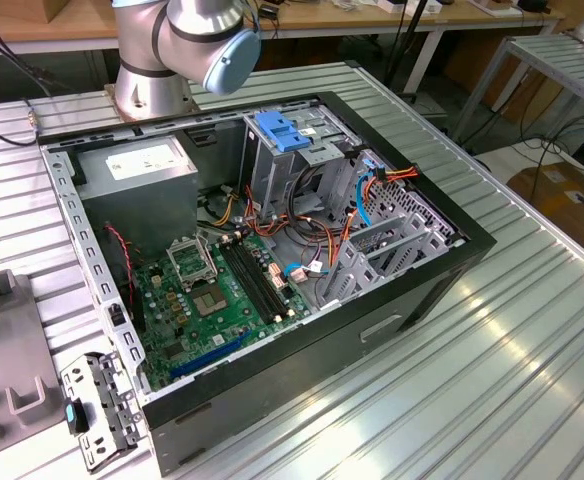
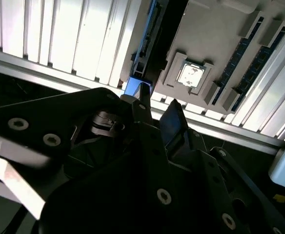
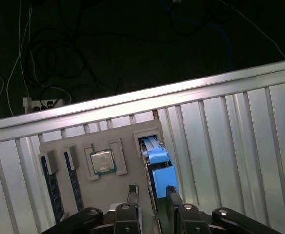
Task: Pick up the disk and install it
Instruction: 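Pick up the disk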
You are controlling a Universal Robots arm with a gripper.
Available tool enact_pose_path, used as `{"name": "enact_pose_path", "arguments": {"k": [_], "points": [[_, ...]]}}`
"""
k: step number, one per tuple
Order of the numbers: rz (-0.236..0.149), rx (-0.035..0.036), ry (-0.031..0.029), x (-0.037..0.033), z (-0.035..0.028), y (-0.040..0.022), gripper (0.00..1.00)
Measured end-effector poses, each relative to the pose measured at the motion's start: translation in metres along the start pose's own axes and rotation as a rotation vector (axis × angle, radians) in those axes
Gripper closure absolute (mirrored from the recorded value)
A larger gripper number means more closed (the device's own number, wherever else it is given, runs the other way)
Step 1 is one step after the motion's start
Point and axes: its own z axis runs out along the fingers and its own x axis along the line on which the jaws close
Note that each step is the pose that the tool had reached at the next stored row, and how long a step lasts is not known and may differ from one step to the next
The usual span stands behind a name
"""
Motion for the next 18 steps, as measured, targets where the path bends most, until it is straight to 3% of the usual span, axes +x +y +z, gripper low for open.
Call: {"name": "enact_pose_path", "arguments": {"k": [2,3,4,6,18], "points": [[0.000,-0.0003,0.0000,-0.0002,0.0003,0.0002,0.64],[0.000,-0.0033,0.0006,-0.0004,0.0007,0.0003,0.64],[0.000,-0.0117,0.0024,-0.0007,0.0014,0.0003,0.64],[0.000,-0.0179,0.0038,-0.0012,0.0020,-0.0001,0.64],[-0.016,-0.0187,0.0035,-0.0030,0.0021,-0.0019,0.64]]}}
